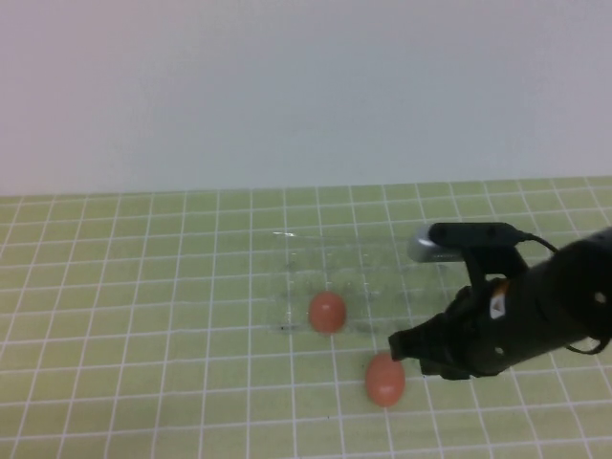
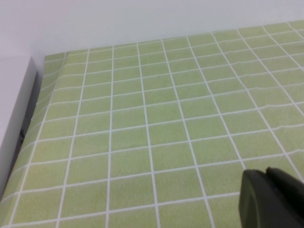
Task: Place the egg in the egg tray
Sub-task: Pick up the egg
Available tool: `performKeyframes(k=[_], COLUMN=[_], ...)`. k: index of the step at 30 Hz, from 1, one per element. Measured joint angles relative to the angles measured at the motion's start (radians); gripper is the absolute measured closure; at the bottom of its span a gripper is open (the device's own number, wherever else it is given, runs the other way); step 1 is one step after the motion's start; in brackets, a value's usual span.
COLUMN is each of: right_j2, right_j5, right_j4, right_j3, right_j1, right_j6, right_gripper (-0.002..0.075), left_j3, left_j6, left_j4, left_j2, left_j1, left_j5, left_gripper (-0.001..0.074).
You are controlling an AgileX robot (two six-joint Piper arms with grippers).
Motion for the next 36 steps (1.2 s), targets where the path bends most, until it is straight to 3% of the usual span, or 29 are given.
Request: performKeyframes(k=[6, 10, 13, 20, 36], right_j2=[0.156, 0.227, 0.278, 0.356, 0.432], right_j5=[0.209, 0.237, 0.269, 0.326, 0.251], right_j4=[0.069, 0.098, 0.109, 0.054, 0.042], right_j3=[-0.208, -0.3, -0.353, -0.398, -0.405], right_j1=[0.0, 0.0, 0.002, 0.002, 0.002], right_j6=[0.0, -0.027, -0.035, -0.029, -0.019], right_gripper=[0.0506, 0.0347, 0.0273, 0.023, 0.0225], left_j3=[0.0, 0.0, 0.0, 0.0, 0.0], left_j6=[0.0, 0.0, 0.0, 0.0, 0.0], left_j4=[0.0, 0.0, 0.0, 0.0, 0.0], left_j2=[0.0, 0.0, 0.0, 0.0, 0.0], left_j1=[0.0, 0.0, 0.0, 0.0, 0.0], left_j5=[0.0, 0.0, 0.0, 0.0, 0.0], left_gripper=[0.0736, 0.0737, 0.0736, 0.0736, 0.0737])
